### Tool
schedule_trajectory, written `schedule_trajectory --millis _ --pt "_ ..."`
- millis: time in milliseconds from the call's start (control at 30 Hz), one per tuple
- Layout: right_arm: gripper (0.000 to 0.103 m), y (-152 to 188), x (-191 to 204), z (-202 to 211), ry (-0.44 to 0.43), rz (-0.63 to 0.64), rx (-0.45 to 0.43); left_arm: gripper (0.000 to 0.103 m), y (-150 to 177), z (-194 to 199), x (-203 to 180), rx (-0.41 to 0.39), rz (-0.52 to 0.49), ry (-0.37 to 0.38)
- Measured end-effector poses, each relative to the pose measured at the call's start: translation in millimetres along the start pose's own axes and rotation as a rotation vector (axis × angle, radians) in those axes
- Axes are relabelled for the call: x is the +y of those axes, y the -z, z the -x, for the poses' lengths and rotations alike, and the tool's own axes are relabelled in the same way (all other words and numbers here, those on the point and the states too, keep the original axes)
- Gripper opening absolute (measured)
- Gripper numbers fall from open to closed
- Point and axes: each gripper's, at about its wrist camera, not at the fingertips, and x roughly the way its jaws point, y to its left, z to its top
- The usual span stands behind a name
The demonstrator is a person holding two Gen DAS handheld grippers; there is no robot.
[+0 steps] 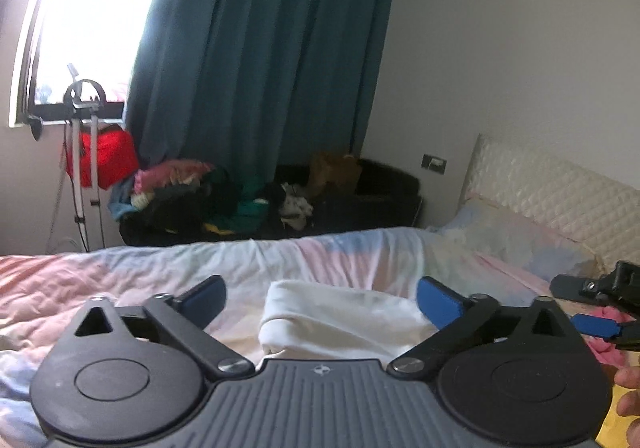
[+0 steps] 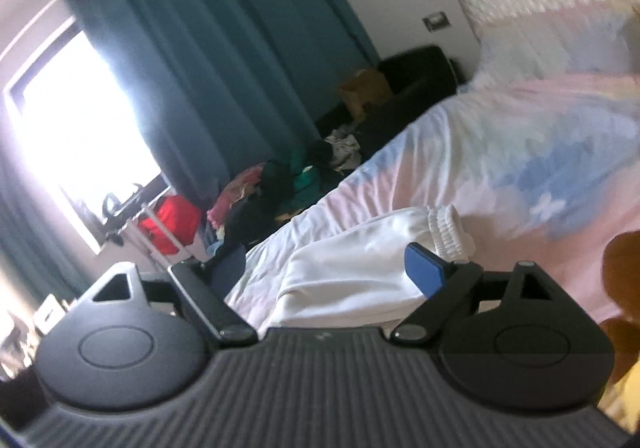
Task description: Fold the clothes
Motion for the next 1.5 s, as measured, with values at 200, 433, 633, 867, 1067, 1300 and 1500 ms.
schedule_trajectory --millis 200,433,633,867,1067,1300,1500 --pt "0.088 18.6 25.5 38.8 0.001 0.152 -0.031 0.103 4.4 58.1 -6.9 -0.031 0.002 -0.010" --pt "0.088 48.0 46.7 72.2 -0.004 0.268 -0.072 0.103 26.6 103.4 -7.2 -0.035 -0.015 0.003" --pt "0.088 69.2 59.6 85.0 -0.005 0.320 -0.129 0.103 48.2 118.1 -6.4 -0.034 -0.032 -0.027" --pt "0.088 95.8 60.5 74.3 0.005 0.368 -0.162 0.103 62.9 120.0 8.9 -0.053 -0.009 -0.035" --pt "0.088 117.8 50.8 55.4 0.025 0.398 -0.164 0.103 76.8 111.3 32.8 -0.067 0.043 -0.045" --pt "0.088 138.8 40.9 36.1 0.040 0.416 -0.144 0.103 92.1 93.8 39.1 -0.043 0.016 -0.059" --pt "0.088 147.7 36.7 28.6 0.062 0.425 -0.147 0.103 105.4 80.9 35.6 -0.034 -0.008 -0.072"
